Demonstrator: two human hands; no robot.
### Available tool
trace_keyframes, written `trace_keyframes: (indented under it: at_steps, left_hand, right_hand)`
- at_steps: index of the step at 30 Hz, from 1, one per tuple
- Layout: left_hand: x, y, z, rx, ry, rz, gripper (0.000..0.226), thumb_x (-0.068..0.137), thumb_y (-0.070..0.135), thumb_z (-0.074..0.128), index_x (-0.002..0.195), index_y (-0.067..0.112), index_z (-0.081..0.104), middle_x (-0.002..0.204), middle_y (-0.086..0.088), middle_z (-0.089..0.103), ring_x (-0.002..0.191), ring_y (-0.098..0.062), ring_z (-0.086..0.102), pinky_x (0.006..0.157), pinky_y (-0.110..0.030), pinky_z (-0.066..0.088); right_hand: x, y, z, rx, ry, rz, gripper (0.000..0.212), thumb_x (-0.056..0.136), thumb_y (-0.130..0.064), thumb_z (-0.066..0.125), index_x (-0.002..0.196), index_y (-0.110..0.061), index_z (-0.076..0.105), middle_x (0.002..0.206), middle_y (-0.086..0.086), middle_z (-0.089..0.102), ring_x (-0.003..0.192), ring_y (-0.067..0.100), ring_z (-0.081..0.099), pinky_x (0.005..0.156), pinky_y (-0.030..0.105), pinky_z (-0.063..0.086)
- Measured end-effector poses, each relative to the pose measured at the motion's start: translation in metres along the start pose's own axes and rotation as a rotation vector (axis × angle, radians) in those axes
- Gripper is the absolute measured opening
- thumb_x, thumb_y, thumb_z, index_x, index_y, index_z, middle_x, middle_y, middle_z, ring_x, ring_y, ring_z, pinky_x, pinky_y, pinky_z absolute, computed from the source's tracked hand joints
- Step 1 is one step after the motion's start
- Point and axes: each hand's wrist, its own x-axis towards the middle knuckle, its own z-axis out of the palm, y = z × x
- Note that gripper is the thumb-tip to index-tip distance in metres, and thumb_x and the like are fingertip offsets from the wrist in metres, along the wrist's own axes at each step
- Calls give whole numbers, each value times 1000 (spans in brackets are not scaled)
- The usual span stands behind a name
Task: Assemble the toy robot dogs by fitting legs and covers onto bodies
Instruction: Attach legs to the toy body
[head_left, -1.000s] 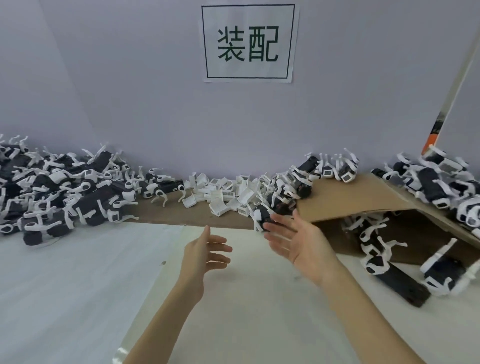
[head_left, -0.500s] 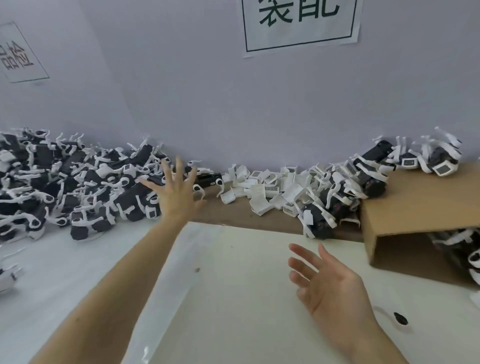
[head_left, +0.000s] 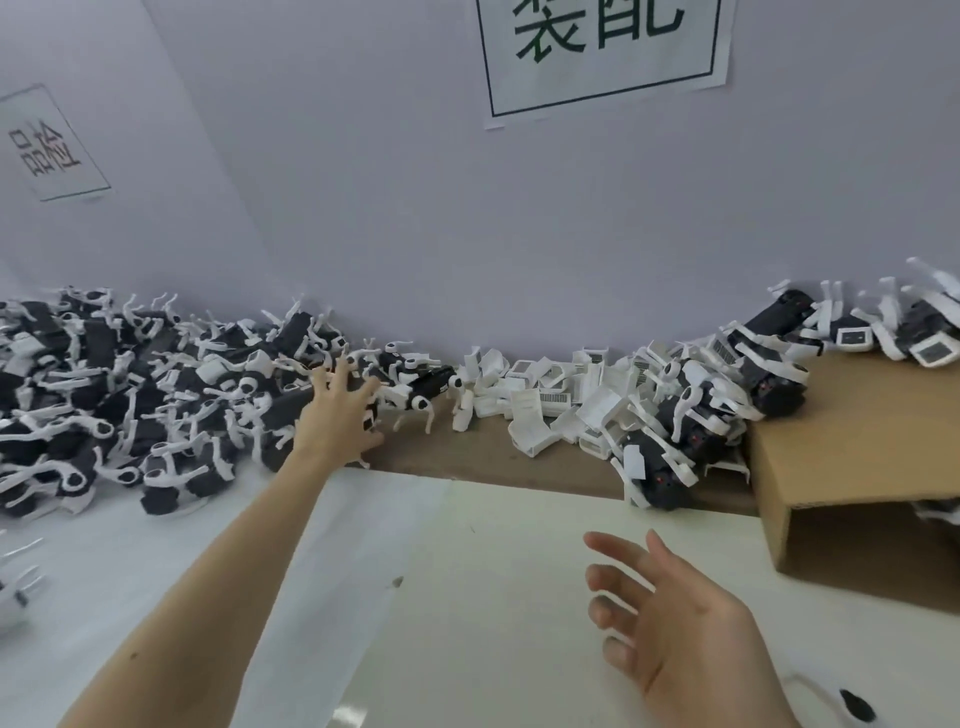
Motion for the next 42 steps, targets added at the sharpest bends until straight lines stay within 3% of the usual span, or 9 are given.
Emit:
trace_keyframes:
  at_steps: [4, 8, 12, 18, 25, 29, 33, 37, 42]
  left_hand:
    - [-32, 46, -20, -211, 106, 251, 63, 87, 28, 84, 145, 24, 59, 169, -13, 32, 156, -45, 22, 101, -60, 56]
    - [-68, 98, -44, -387, 280, 453, 7, 92, 3, 80, 98, 7, 78, 124, -11, 75, 142, -43, 54, 110, -76, 39]
    - [-111, 133, -58, -391, 121, 335, 23, 106, 8, 57, 114, 20, 76, 138, 4, 69, 139, -24, 56, 118, -68, 29]
    - [-202, 176, -57, -912, 176, 396, 41, 95, -9, 58, 116, 20, 78, 124, 10, 74, 108, -10, 69, 87, -11, 46]
    - [-225, 183, -59, -1065, 137, 595, 43, 100, -12, 59, 117, 20, 81, 131, 8, 70, 115, -5, 66, 85, -30, 55]
    - [-230, 175, -59, -1069, 126, 700, 40, 105, 5, 62, 133, 31, 75, 138, 11, 65, 122, -13, 66, 93, -34, 57]
    - [-227, 182, -58, -1224, 108, 369, 57, 94, 9, 79, 142, 36, 64, 138, 12, 63, 123, -13, 65, 97, -27, 57]
    - [-230, 187, -62, -1931, -484, -58, 65, 93, -11, 59, 138, 36, 67, 131, -19, 70, 110, -34, 74, 107, -44, 56]
    - [-227, 189, -71, -2370, -637, -277, 38, 105, 17, 58, 143, 14, 63, 112, -24, 72, 109, -42, 68, 115, -51, 49]
  right_hand:
    - [-6, -3, 2, 22, 24, -29, 51, 81, -44, 62, 105, -2, 80, 82, 15, 65, 56, 24, 58, 38, 28, 40]
    - [-16, -5, -1, 30, 24, -84, 48, 88, -42, 62, 112, -4, 79, 85, 12, 66, 62, 22, 61, 43, 28, 46]
    - [-25, -6, -4, 67, 56, -129, 45, 96, -36, 58, 120, -1, 73, 82, 10, 67, 61, 19, 61, 44, 25, 48]
    - [-32, -16, -9, -65, 219, -237, 31, 107, -26, 52, 130, -9, 65, 95, 16, 74, 72, 24, 73, 50, 27, 57]
    - [-39, -31, -16, -264, 284, -165, 72, 81, -65, 66, 125, -8, 64, 113, 24, 74, 92, 43, 76, 76, 47, 63]
    - [-47, -37, -20, -378, 118, -51, 62, 85, -56, 72, 107, 1, 78, 120, 27, 72, 106, 37, 74, 84, 44, 63]
    - [-45, -34, -24, -384, 110, -116, 55, 96, -41, 64, 128, 3, 66, 118, 29, 71, 94, 36, 73, 79, 39, 60]
    - [-41, -27, -14, -417, 131, -287, 50, 96, -39, 65, 126, 0, 68, 121, 34, 67, 101, 42, 73, 97, 61, 50]
    - [-40, -22, -11, -329, 72, -430, 48, 95, -33, 66, 124, 6, 67, 125, 27, 69, 110, 39, 72, 109, 59, 48]
